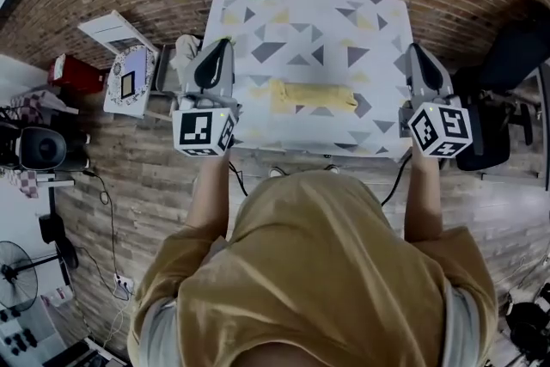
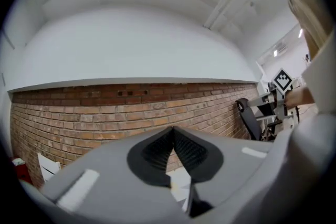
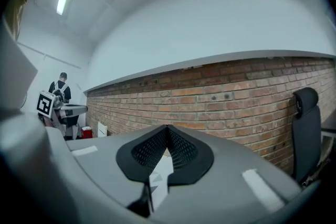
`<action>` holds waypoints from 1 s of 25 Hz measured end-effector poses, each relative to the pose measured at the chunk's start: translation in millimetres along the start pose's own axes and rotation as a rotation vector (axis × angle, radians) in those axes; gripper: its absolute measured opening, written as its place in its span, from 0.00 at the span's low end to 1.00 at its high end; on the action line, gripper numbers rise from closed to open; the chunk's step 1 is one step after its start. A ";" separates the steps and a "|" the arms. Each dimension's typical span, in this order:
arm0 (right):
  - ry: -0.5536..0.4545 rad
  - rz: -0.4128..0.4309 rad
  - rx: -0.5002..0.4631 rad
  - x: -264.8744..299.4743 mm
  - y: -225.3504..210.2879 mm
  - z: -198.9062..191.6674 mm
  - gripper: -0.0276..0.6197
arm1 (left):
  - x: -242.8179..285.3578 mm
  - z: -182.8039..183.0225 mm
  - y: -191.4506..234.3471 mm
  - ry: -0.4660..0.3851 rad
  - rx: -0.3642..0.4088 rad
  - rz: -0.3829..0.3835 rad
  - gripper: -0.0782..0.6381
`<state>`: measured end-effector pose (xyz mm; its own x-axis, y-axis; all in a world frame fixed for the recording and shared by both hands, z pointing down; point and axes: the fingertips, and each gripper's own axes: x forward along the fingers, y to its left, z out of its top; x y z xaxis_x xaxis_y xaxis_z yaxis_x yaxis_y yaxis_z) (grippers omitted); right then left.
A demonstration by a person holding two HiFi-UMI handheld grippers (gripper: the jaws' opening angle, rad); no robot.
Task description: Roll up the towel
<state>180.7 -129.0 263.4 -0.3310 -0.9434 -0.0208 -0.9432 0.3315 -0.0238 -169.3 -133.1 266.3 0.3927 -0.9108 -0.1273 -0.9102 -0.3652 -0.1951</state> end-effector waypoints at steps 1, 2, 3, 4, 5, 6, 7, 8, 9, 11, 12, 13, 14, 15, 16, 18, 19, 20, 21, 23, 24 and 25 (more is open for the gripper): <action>-0.007 -0.005 -0.011 -1.3 0.1 3.9 0.05 | -2.6 7.9 4.5 -0.017 0.003 0.010 0.20; -0.015 -0.009 -0.020 -2.5 0.3 7.9 0.05 | -5.0 15.3 9.1 -0.032 0.007 0.020 0.20; -0.023 -0.012 -0.027 -3.6 0.7 11.6 0.05 | -7.1 21.5 13.6 -0.044 0.009 0.029 0.20; -0.031 -0.013 -0.034 -4.7 1.3 15.1 0.05 | -9.1 26.7 17.8 -0.054 0.009 0.038 0.20; -0.037 -0.013 -0.041 -6.0 2.3 18.0 0.05 | -10.9 31.3 21.3 -0.061 0.009 0.045 0.20; -0.042 -0.013 -0.050 -7.7 3.1 20.2 0.05 | -12.5 35.2 24.2 -0.068 0.011 0.053 0.20; -0.043 -0.013 -0.060 -9.7 3.7 21.9 0.05 | -13.9 38.4 26.4 -0.073 0.016 0.059 0.20; -0.043 -0.015 -0.070 -11.8 3.9 23.3 0.05 | -15.0 40.8 28.3 -0.077 0.024 0.064 0.20; -0.043 -0.018 -0.079 -13.8 3.8 24.4 0.05 | -15.9 42.4 30.2 -0.079 0.031 0.068 0.20; -0.047 -0.033 -0.089 -17.0 3.0 26.0 0.05 | -17.9 42.7 34.3 -0.079 0.035 0.072 0.20; -0.052 -0.042 -0.088 -17.7 3.1 26.0 0.05 | -19.4 41.8 36.7 -0.078 0.032 0.076 0.20; -0.056 -0.050 -0.083 -17.4 3.8 25.0 0.05 | -21.1 40.7 39.4 -0.077 0.028 0.081 0.20; -0.059 -0.055 -0.075 -16.0 5.2 23.1 0.05 | -23.0 39.7 42.1 -0.075 0.025 0.088 0.20; -0.058 -0.058 -0.063 -13.9 6.8 20.8 0.05 | -24.8 39.2 44.4 -0.074 0.024 0.094 0.20; -0.057 -0.060 -0.051 -11.5 8.7 19.0 0.05 | -26.6 39.1 46.3 -0.073 0.024 0.099 0.20; -0.056 -0.055 -0.041 -6.2 14.1 17.2 0.05 | -29.8 40.1 48.8 -0.074 0.024 0.103 0.20; -0.054 -0.046 -0.042 -3.2 17.8 16.8 0.05 | -31.5 40.8 50.0 -0.075 0.025 0.105 0.20; -0.052 -0.036 -0.045 0.0 21.6 16.6 0.05 | -33.1 41.2 51.3 -0.076 0.026 0.108 0.20; -0.050 -0.026 -0.048 3.0 25.1 16.7 0.05 | -34.6 41.3 52.8 -0.077 0.026 0.112 0.20; -0.047 -0.013 -0.055 7.0 30.4 18.3 0.05 | -37.3 40.7 55.1 -0.075 0.021 0.119 0.20; -0.048 -0.009 -0.060 8.6 32.3 19.9 0.05 | -38.1 40.3 55.7 -0.074 0.020 0.120 0.20; -0.050 -0.006 -0.065 10.3 34.0 21.7 0.05 | -38.6 39.9 55.7 -0.073 0.022 0.120 0.20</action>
<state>145.9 -127.2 240.7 -0.3247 -0.9431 -0.0711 -0.9457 0.3226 0.0404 -229.9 -110.6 221.5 0.2907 -0.9308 -0.2216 -0.9484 -0.2497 -0.1952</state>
